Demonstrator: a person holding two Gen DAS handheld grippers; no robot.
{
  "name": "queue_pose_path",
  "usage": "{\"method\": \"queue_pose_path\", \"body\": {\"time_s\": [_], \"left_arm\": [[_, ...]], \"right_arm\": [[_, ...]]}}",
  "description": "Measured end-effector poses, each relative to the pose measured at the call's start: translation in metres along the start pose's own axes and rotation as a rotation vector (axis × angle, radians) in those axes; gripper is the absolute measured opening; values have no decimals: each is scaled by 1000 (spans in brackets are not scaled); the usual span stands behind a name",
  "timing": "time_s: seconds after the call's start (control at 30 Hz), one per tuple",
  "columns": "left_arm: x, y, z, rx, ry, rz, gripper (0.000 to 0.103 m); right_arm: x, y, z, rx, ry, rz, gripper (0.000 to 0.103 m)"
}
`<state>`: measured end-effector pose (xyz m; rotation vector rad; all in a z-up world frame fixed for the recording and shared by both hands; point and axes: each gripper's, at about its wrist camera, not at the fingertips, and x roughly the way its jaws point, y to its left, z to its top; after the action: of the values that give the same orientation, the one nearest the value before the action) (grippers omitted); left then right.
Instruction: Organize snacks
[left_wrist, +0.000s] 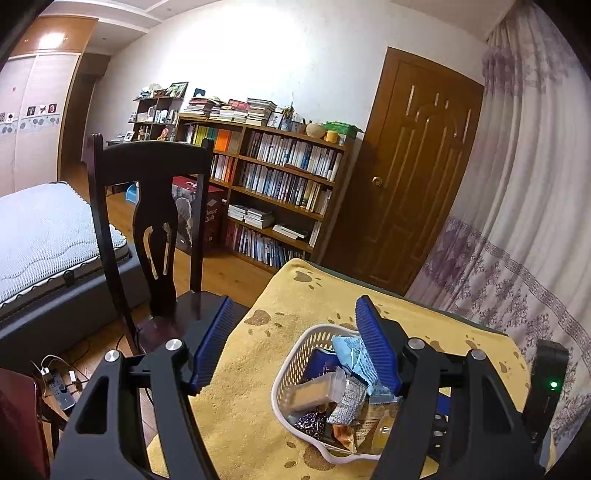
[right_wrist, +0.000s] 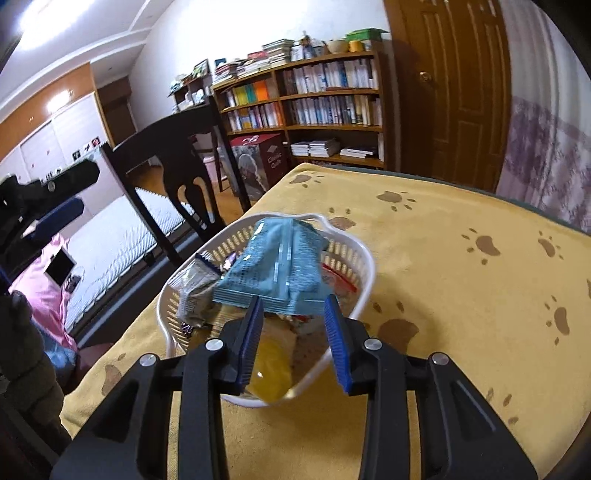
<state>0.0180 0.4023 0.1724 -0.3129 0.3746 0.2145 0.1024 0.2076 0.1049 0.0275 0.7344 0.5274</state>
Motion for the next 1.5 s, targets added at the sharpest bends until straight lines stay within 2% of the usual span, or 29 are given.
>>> {"method": "queue_pose_path", "body": {"time_s": [0.23,0.5,0.67,0.73,0.9,0.97,1.03,1.23,1.5], "left_arm": [[-4,-10,-1,31,-15,13,77],[-13,-19,-1,65,-40,26,85],[-20,-28,-2,107,-65,59,88],[-24,-31,-2,121,-72,58,91],[-34,-36,-1,143,-97,74,93],[-39,-36,-1,144,-106,79,96],[-45,-37,-2,154,-117,90,97],[-63,-41,-6,243,-140,132,97],[-101,-39,-12,336,-214,187,98]], "right_arm": [[-19,-7,-7,23,-43,-23,36],[-37,2,-14,-23,-78,-121,38],[-56,14,-18,-77,-131,-203,46],[-63,19,-20,-97,-153,-231,53],[-82,28,-22,-130,-211,-279,64],[-90,31,-24,-141,-230,-302,68],[-99,34,-25,-152,-251,-322,77],[-118,47,-32,-182,-310,-350,96],[-128,68,-40,-239,-320,-400,98]]}}
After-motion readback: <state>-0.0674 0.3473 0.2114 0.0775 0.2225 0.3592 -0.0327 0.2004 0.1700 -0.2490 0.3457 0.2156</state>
